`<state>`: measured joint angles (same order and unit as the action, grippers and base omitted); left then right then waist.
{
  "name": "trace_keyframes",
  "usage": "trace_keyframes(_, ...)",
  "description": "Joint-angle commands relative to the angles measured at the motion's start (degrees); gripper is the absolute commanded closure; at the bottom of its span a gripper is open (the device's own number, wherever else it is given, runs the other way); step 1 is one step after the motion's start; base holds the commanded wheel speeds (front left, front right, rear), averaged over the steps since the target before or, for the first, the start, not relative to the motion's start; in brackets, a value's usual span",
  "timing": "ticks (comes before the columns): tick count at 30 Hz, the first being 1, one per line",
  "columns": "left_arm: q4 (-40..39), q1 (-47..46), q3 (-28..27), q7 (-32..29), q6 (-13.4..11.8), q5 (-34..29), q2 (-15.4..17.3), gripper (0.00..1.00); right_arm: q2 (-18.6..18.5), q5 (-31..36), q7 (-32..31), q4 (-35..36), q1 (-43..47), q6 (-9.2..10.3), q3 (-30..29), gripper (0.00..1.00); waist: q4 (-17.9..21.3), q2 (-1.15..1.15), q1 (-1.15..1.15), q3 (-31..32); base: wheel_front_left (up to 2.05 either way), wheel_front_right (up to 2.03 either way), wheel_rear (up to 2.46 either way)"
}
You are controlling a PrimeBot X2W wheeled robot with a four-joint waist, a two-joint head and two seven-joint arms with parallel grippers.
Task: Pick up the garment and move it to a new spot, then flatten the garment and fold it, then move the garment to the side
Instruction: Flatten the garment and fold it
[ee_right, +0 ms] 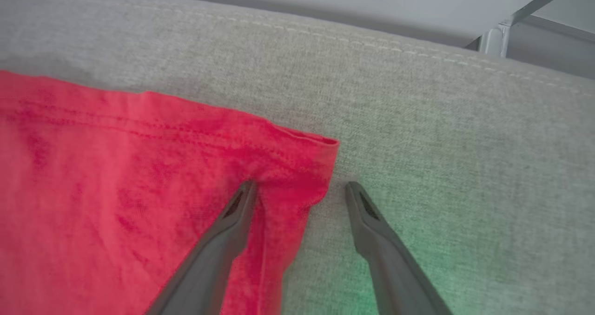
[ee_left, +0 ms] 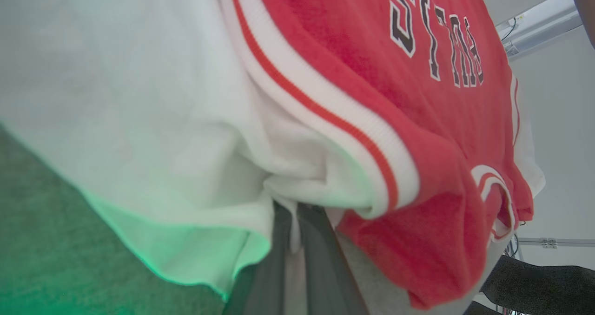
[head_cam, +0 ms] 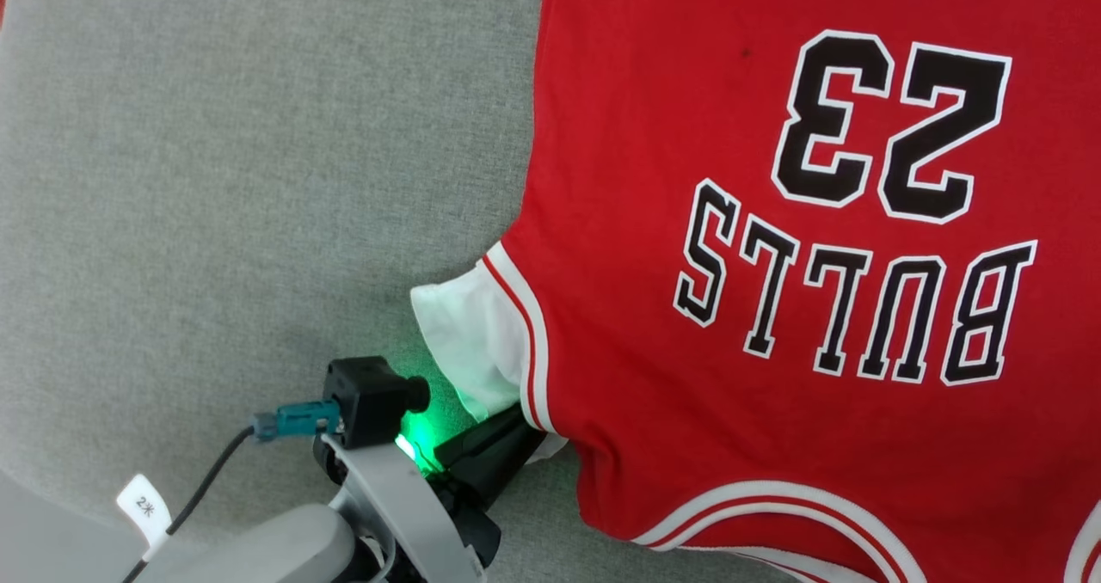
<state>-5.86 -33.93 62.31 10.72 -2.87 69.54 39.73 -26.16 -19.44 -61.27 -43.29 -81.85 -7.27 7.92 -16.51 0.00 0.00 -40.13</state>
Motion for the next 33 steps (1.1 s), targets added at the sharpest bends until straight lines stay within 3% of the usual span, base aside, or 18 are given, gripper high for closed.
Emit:
trace_keyframes(1, 7.2, -0.4, 0.3, -2.3, -1.9, 1.3, -1.9, 1.00, 2.6, -1.2, -1.7, -2.2, 4.6, -0.38, 1.8, 1.00, 0.2, 0.00, 0.00, 0.2, 0.00, 0.00, 0.00)
trace_keyframes(9, 8.3, 0.8, -0.4, -0.3, -1.2, 1.7, -1.6, 1.00, -1.2, -4.8, 3.3, -0.4, 7.0, -0.29, 2.2, 1.00, 0.7, 0.00, 0.00, 2.7, 0.00, 0.00, 0.00)
trace_keyframes(14, 8.7, 3.3, -1.3, 1.3, -1.9, 2.1, 0.1, 1.00, -6.4, -11.6, 6.8, 6.0, 13.6, -0.16, 4.2, 1.00, 2.1, 0.00, 0.00, 6.3, 0.00, 0.00, 0.00)
trace_keyframes(20, 6.8, 5.4, -2.5, 2.6, -2.7, 2.1, 2.4, 1.00, -14.1, -21.4, 6.3, 19.2, 27.0, -0.17, 5.9, 1.00, 5.7, 0.00, 0.00, 11.2, 0.00, 0.00, 0.00)
trace_keyframes(25, 5.1, 6.6, -3.3, 3.0, -3.6, 2.4, 3.9, 1.00, -19.0, -26.5, 5.7, 30.3, 40.3, -0.17, 3.6, 1.00, 8.9, 0.00, 0.00, 15.1, 0.00, 0.00, 0.00)
trace_keyframes(29, 4.1, 8.0, -3.9, 3.3, -4.7, 2.6, 5.4, 1.00, -20.5, -28.6, 5.7, 38.4, 52.5, -0.17, -0.7, 1.00, 11.3, 0.00, 0.00, 17.4, 0.00, 0.00, 0.00)
trace_keyframes(33, 2.8, 9.4, -5.1, 3.7, -5.8, 2.9, 6.8, 1.00, -19.0, -29.2, 5.0, 46.7, 65.6, -0.18, -5.3, 1.00, 13.5, 0.00, 0.00, 18.5, 0.00, 0.00, 0.00)
